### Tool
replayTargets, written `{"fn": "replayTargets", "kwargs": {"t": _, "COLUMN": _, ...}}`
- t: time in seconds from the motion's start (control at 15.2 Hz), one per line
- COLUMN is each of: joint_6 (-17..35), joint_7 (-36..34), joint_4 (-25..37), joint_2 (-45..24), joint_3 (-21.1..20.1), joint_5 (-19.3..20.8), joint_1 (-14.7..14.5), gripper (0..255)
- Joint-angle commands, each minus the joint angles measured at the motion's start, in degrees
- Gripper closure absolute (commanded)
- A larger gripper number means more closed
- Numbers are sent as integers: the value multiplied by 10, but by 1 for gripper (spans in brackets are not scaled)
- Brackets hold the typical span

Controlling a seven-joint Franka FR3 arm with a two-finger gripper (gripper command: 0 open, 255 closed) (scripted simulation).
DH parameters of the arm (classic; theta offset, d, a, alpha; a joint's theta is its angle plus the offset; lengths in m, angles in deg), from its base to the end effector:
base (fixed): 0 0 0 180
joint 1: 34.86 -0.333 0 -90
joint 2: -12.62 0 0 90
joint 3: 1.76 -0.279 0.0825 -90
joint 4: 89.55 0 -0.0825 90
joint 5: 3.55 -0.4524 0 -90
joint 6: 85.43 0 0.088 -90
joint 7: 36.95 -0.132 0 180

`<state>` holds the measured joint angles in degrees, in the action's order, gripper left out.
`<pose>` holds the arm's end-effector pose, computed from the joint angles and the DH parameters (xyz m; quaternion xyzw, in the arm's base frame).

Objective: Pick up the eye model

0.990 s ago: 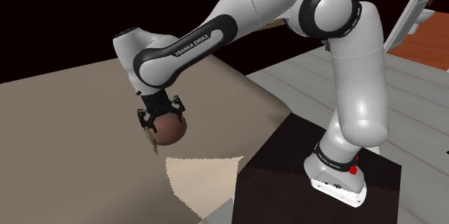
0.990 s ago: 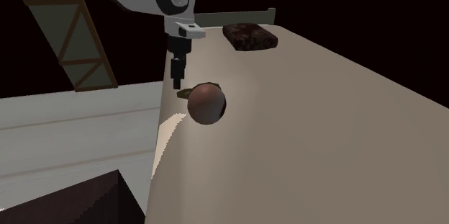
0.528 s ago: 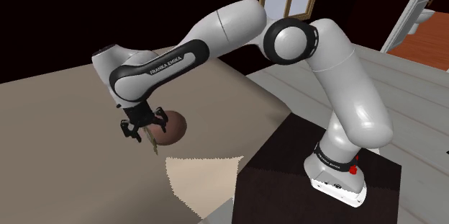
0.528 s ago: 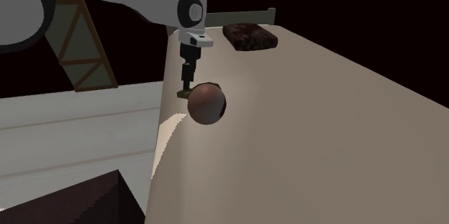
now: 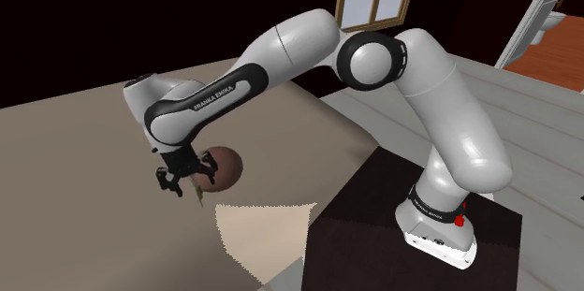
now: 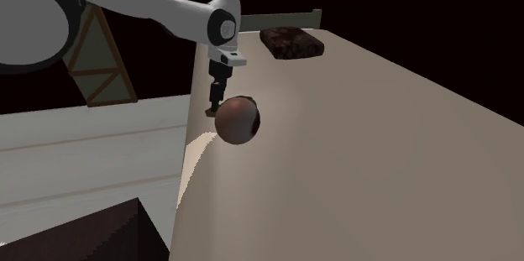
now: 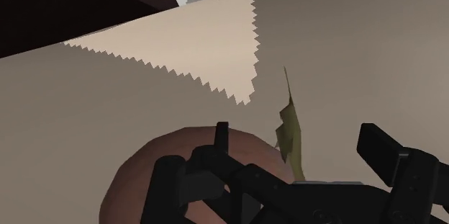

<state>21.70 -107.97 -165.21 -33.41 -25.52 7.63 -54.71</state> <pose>0.5828 0.4673 0.1852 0.9640 -0.2407 -0.1030 0.0456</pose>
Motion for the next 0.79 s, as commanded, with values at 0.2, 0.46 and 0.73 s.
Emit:
{"fn": "replayTargets", "kwargs": {"t": 0.2, "joint_6": 3, "joint_7": -2, "joint_4": 7, "joint_2": -15, "joint_3": 10, "joint_5": 26, "joint_1": -6, "gripper": 255}}
{"fn": "replayTargets", "kwargs": {"t": 0.46, "joint_6": 8, "joint_7": -6, "joint_4": -1, "joint_2": -12, "joint_3": 9, "joint_5": 25, "joint_1": -7, "gripper": 255}}
{"fn": "replayTargets", "kwargs": {"t": 0.73, "joint_6": -12, "joint_7": 3, "joint_4": 5, "joint_2": 2, "joint_3": 7, "joint_5": 22, "joint_1": 1, "gripper": 255}}
